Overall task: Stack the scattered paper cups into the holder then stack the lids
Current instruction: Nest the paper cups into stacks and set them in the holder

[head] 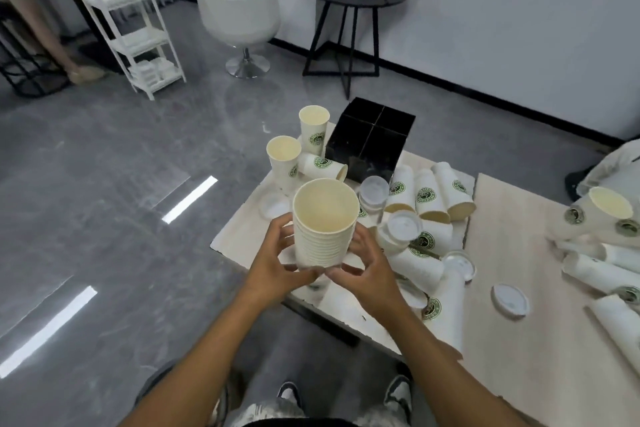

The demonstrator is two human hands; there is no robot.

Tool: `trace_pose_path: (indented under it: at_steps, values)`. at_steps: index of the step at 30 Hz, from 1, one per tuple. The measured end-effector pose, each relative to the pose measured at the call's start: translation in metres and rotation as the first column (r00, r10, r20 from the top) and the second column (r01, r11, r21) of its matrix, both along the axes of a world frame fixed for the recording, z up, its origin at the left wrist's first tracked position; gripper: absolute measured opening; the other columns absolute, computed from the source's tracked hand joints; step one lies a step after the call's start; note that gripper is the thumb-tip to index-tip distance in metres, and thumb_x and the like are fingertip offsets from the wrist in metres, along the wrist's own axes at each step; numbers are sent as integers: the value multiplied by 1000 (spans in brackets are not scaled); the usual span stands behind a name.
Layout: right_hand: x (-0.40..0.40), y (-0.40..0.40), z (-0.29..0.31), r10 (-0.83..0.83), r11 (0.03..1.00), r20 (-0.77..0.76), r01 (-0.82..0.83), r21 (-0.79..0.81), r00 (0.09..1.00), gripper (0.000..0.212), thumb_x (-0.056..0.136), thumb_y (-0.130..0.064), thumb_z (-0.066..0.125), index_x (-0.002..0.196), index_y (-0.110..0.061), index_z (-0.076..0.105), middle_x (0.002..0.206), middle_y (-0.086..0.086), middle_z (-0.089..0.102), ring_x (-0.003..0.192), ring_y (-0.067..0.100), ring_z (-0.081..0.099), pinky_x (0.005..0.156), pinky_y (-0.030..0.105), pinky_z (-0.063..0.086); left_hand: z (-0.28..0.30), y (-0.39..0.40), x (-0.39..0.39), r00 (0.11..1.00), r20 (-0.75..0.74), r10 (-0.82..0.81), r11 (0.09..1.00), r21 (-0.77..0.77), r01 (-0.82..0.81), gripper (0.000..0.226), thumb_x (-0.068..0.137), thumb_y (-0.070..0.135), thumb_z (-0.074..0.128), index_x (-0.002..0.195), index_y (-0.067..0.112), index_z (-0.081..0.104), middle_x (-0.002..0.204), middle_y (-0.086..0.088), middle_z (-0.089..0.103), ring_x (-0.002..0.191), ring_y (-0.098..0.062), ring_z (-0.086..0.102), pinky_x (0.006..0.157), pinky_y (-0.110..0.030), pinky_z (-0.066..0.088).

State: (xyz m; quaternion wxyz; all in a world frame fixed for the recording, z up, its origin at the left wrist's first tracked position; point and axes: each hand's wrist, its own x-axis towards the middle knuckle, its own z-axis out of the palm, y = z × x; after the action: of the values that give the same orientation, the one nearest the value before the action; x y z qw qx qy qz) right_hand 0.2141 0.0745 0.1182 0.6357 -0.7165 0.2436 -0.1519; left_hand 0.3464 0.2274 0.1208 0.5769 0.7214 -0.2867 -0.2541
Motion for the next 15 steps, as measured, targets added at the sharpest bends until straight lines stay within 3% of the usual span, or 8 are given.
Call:
trace_pose_path:
  at_steps: [10, 15]
  values:
    - [-38, -31, 54, -282, 950, 171, 299, -86, 944, 82, 79, -20, 90, 134, -63, 45, 138, -19, 60, 130, 6, 56, 101, 38, 56, 60, -66, -5, 975, 90, -202, 973, -94, 211, 98, 72, 11, 95, 135, 58, 35, 127, 10, 70, 127, -6, 61, 89, -35, 61]
    - [-67, -77, 88, -399, 886, 280, 445, -127, 873, 80, 82, -20, 86, 139, -57, 43, 136, -14, 62, 129, 12, 58, 98, 41, 57, 95, -140, -27, 936, 140, -322, 919, -192, 344, 90, 74, 11, 93, 132, 52, 39, 129, 17, 67, 125, -9, 63, 84, -35, 63]
